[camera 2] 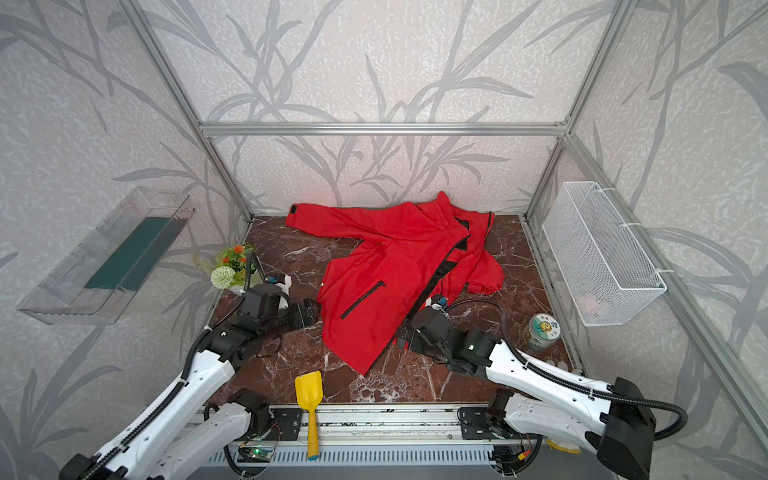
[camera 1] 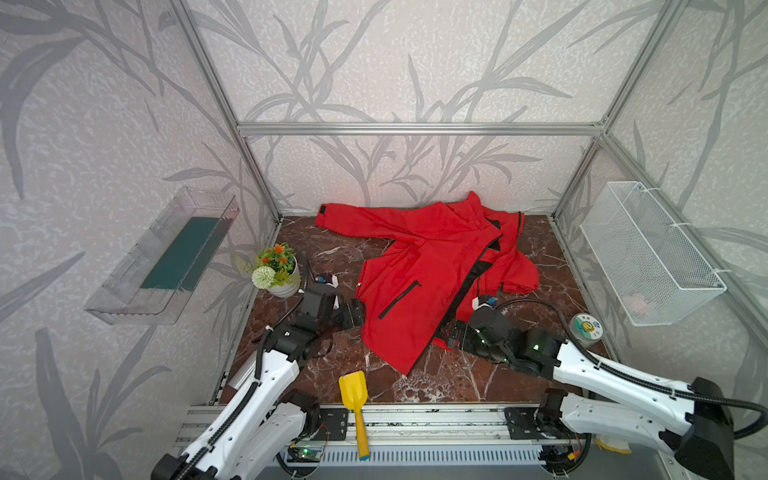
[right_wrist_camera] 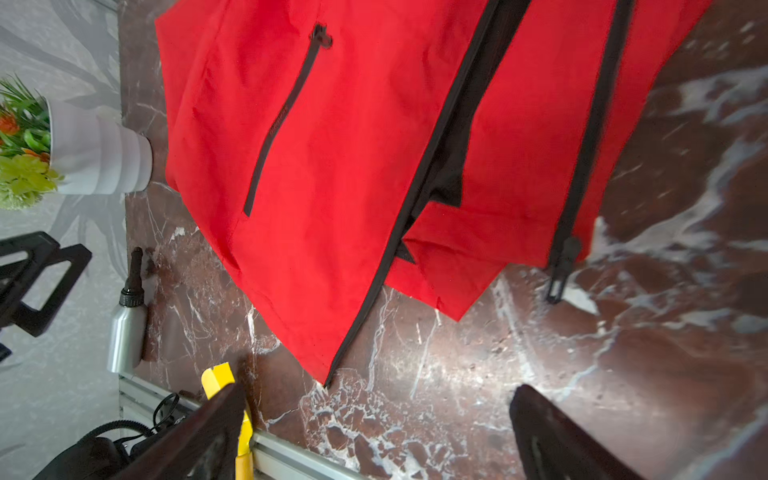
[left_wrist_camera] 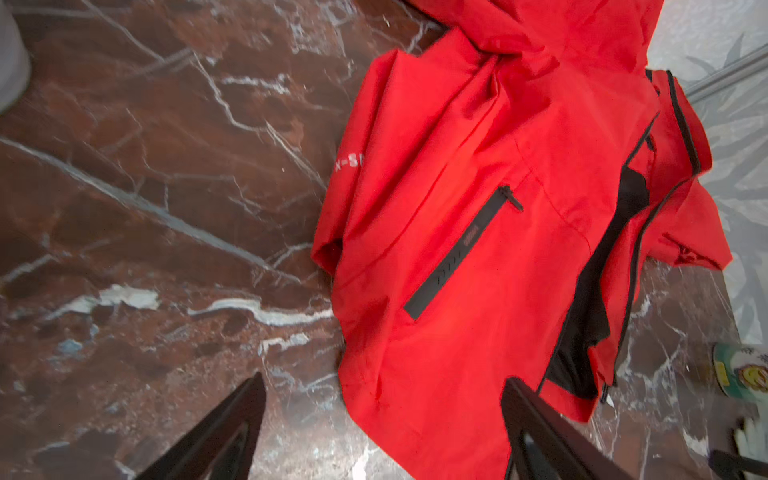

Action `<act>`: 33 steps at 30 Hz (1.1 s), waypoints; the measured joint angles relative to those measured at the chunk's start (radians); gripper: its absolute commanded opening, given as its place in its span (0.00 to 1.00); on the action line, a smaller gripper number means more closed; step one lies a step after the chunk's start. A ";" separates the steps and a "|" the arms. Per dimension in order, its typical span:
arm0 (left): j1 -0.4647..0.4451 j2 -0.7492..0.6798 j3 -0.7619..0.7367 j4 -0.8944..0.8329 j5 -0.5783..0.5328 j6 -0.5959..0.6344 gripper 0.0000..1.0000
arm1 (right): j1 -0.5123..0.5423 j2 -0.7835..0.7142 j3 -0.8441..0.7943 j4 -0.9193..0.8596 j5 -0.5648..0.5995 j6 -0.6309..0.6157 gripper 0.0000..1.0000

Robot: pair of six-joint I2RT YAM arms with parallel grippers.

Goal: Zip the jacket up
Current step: 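Reach both grippers to the jacket's near hem on either side of the zipper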

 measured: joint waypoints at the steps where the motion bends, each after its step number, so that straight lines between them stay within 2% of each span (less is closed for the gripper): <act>1: -0.018 -0.007 -0.022 0.001 0.011 -0.023 0.87 | 0.010 0.023 0.000 0.017 -0.010 0.013 0.99; 6: -0.125 -0.010 -0.134 0.012 0.072 -0.148 0.83 | 0.045 0.136 -0.002 0.138 -0.072 0.068 0.99; 10: -0.174 0.013 -0.174 0.062 0.099 -0.212 0.79 | 0.057 0.179 -0.016 0.215 -0.101 0.096 0.99; 17: -0.189 0.111 -0.214 0.223 0.128 -0.271 0.77 | 0.060 0.207 -0.028 0.289 -0.124 0.119 0.99; 26: -0.190 0.291 -0.208 0.308 0.163 -0.291 0.71 | 0.060 0.208 -0.051 0.324 -0.124 0.141 0.99; 29: -0.190 0.343 -0.193 0.345 0.185 -0.296 0.58 | 0.060 0.209 -0.065 0.350 -0.125 0.148 0.99; 33: -0.192 0.405 -0.187 0.398 0.220 -0.314 0.28 | 0.060 0.224 -0.096 0.399 -0.139 0.163 0.99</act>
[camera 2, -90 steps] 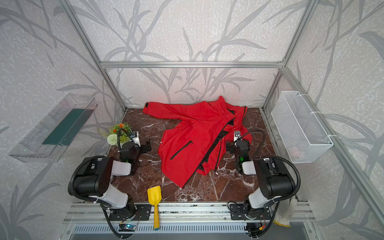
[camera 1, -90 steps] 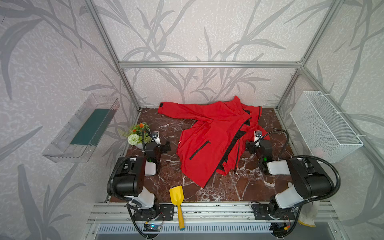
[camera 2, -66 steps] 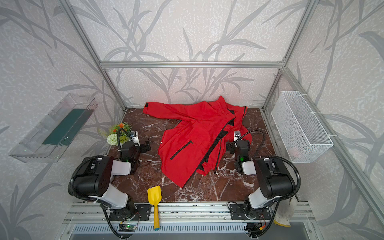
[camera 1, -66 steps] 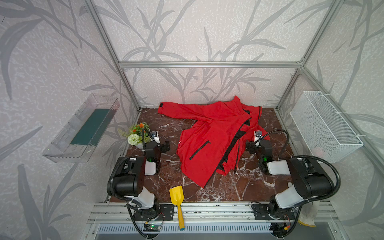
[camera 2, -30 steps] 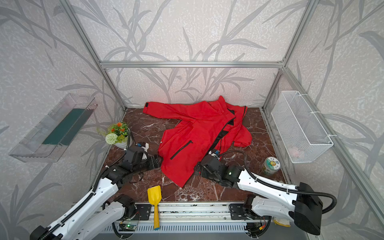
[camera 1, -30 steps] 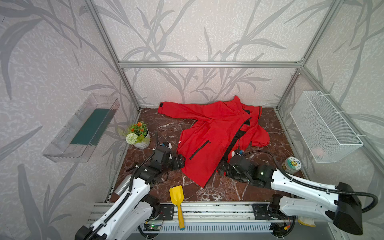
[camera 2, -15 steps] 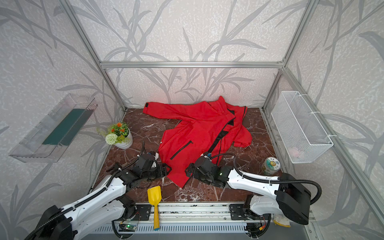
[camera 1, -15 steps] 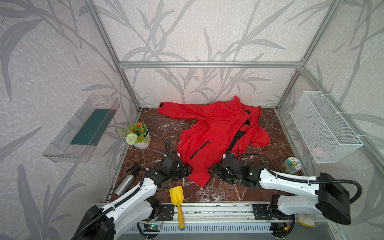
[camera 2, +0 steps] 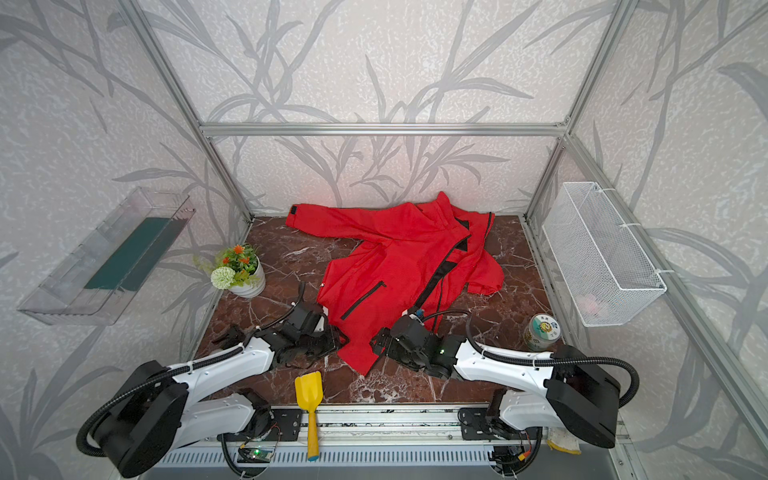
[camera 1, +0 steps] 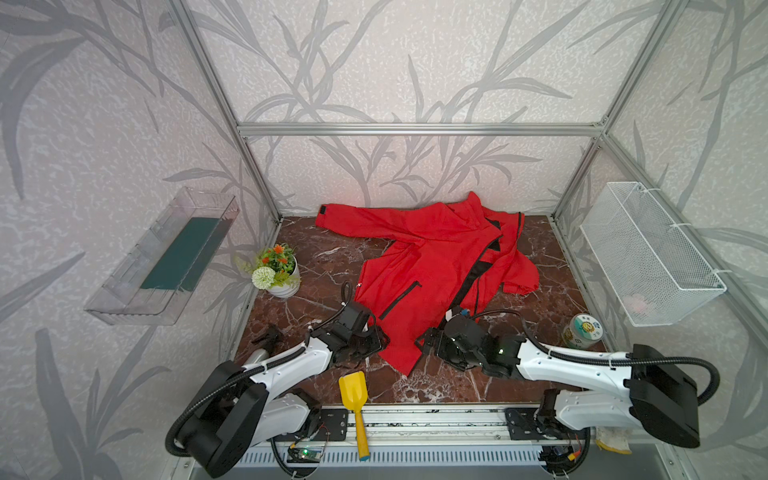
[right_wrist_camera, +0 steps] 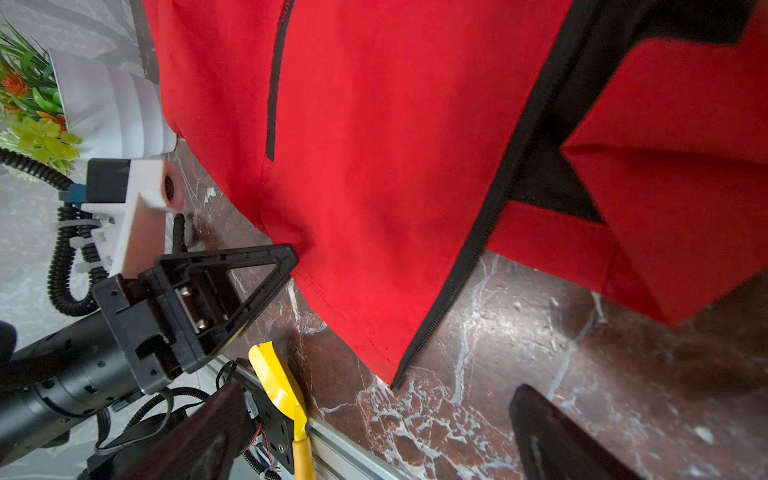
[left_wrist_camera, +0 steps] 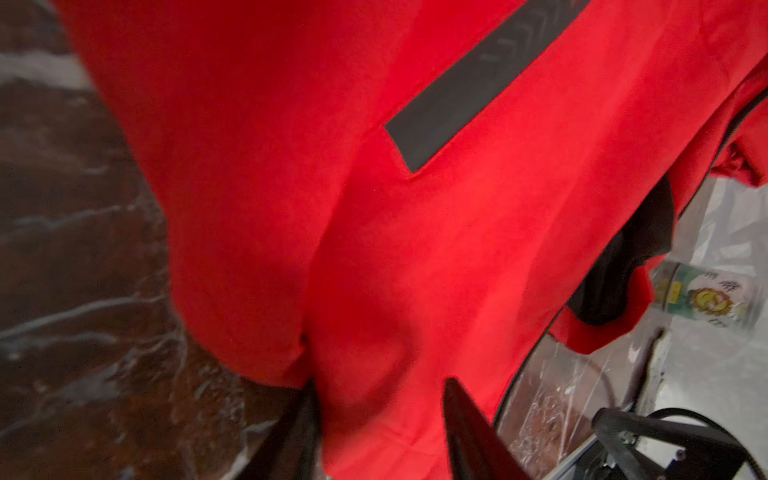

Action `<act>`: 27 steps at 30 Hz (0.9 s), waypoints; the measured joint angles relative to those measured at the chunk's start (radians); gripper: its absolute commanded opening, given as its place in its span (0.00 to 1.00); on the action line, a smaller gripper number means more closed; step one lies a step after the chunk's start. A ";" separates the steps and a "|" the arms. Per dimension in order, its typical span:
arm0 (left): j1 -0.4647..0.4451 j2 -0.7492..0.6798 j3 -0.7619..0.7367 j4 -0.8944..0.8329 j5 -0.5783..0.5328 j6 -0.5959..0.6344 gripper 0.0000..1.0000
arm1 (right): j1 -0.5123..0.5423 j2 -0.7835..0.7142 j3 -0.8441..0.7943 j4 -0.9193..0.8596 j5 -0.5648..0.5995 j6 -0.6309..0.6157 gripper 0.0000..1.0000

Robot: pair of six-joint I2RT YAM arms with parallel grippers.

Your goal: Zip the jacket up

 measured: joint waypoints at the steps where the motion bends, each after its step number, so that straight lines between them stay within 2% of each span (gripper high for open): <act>1: -0.001 0.011 0.000 0.011 0.009 -0.006 0.22 | 0.000 0.005 -0.009 0.011 -0.005 0.006 0.99; 4: -0.006 0.017 0.005 0.024 0.024 -0.025 0.07 | 0.001 0.016 -0.029 0.038 -0.016 0.021 0.99; 7: -0.006 -0.010 0.018 0.019 0.029 -0.035 0.00 | 0.005 0.017 -0.042 0.064 -0.021 0.035 0.99; 14: -0.010 -0.115 0.026 -0.006 0.031 -0.054 0.00 | 0.011 0.078 -0.080 0.190 -0.042 0.063 0.99; 27: -0.010 -0.154 0.026 -0.023 0.049 -0.098 0.00 | 0.019 0.153 -0.121 0.426 -0.059 0.085 0.99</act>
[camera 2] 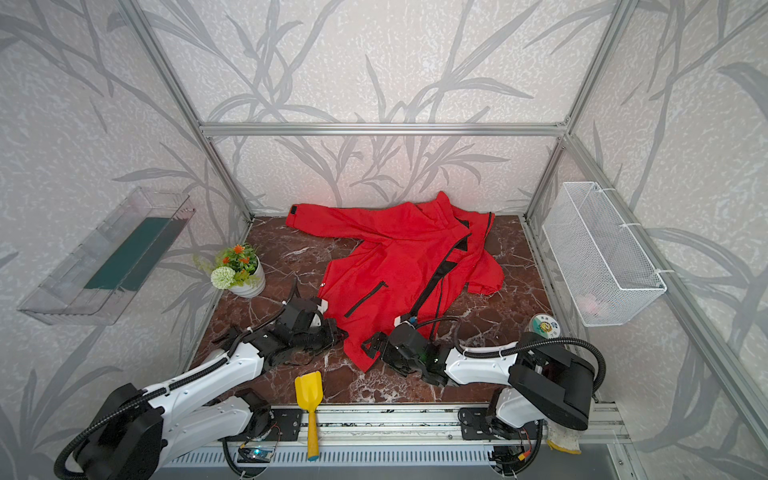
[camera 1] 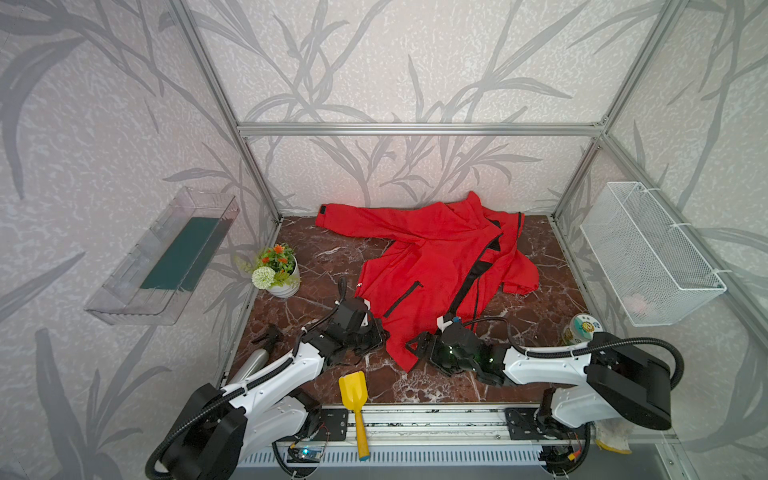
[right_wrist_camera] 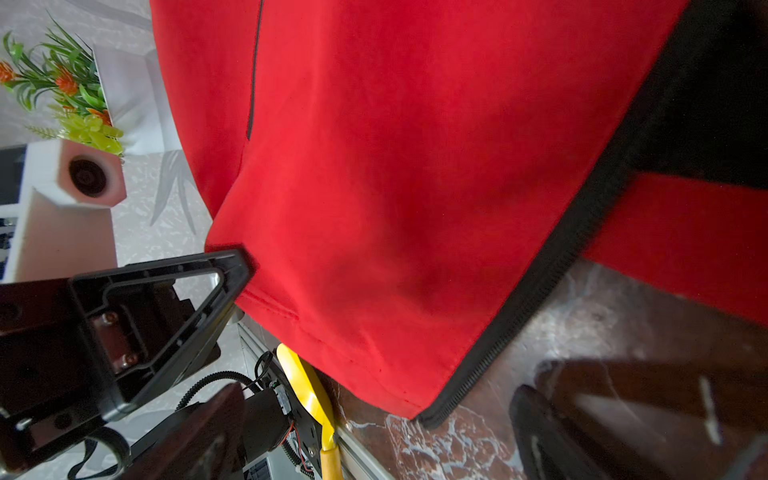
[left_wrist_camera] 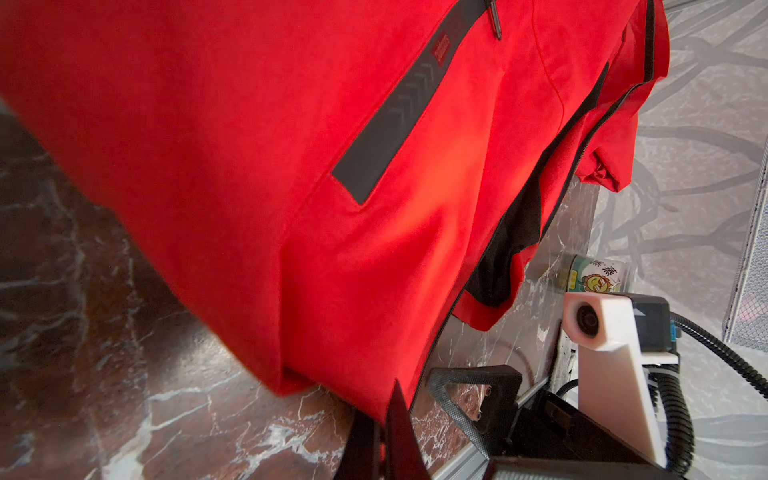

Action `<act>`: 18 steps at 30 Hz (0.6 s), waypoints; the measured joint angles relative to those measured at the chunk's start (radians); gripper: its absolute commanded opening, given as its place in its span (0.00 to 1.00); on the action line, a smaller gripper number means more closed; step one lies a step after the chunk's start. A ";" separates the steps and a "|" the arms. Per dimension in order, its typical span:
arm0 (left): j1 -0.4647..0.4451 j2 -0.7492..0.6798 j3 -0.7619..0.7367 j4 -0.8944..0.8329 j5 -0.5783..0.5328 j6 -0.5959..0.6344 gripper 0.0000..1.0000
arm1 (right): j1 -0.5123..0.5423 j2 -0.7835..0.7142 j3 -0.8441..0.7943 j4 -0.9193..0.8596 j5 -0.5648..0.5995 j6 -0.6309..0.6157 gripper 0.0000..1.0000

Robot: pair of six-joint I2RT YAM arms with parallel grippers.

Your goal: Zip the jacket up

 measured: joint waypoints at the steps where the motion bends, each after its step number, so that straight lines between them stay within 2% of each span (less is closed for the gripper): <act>1: 0.000 0.000 0.000 -0.003 0.003 -0.002 0.00 | 0.000 0.002 -0.005 0.013 0.001 0.002 0.99; 18: 0.000 -0.064 0.004 -0.033 0.011 -0.041 0.00 | 0.003 0.043 -0.063 0.290 0.014 -0.005 0.99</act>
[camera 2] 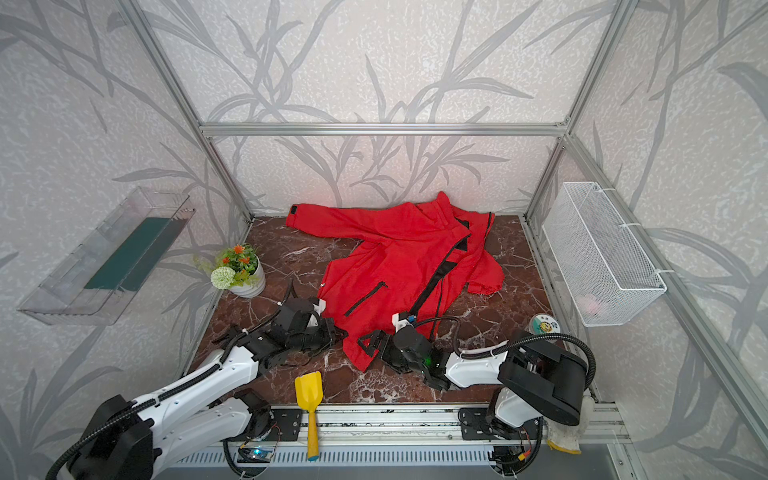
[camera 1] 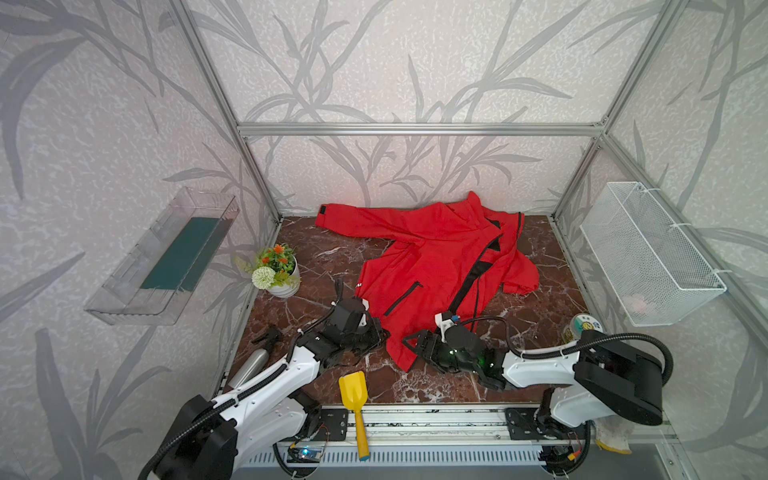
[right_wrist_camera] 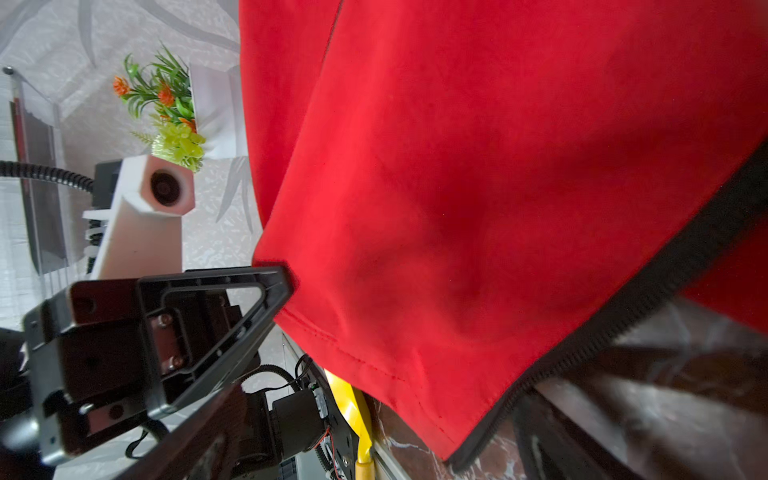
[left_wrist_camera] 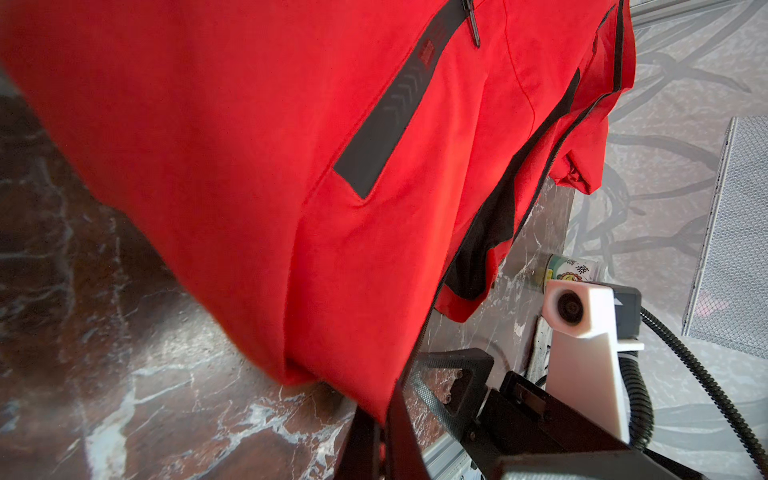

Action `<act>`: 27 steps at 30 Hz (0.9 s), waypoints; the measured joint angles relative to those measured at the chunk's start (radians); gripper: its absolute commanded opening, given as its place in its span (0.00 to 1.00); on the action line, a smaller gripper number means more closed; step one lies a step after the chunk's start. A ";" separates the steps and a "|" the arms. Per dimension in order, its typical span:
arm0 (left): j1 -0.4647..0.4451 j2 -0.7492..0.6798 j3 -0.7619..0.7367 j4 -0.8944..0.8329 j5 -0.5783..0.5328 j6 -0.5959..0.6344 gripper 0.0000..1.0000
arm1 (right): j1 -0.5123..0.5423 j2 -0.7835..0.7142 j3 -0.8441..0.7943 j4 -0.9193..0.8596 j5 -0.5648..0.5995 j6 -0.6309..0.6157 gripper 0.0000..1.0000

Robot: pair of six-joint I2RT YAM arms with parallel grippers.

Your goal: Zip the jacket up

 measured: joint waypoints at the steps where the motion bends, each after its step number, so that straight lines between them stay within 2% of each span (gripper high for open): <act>1: 0.000 -0.002 0.000 -0.002 0.000 -0.001 0.00 | 0.000 0.000 -0.003 0.016 0.001 -0.002 0.99; 6: 0.000 -0.016 0.000 -0.008 0.000 -0.002 0.00 | 0.000 -0.003 -0.012 0.064 0.008 -0.016 0.98; 15: 0.000 -0.017 0.000 -0.008 0.000 -0.008 0.00 | 0.002 -0.001 -0.048 0.072 0.025 -0.009 0.82; 27: 0.000 -0.044 0.000 -0.021 -0.001 -0.010 0.00 | 0.014 0.015 -0.059 0.105 0.040 0.015 0.78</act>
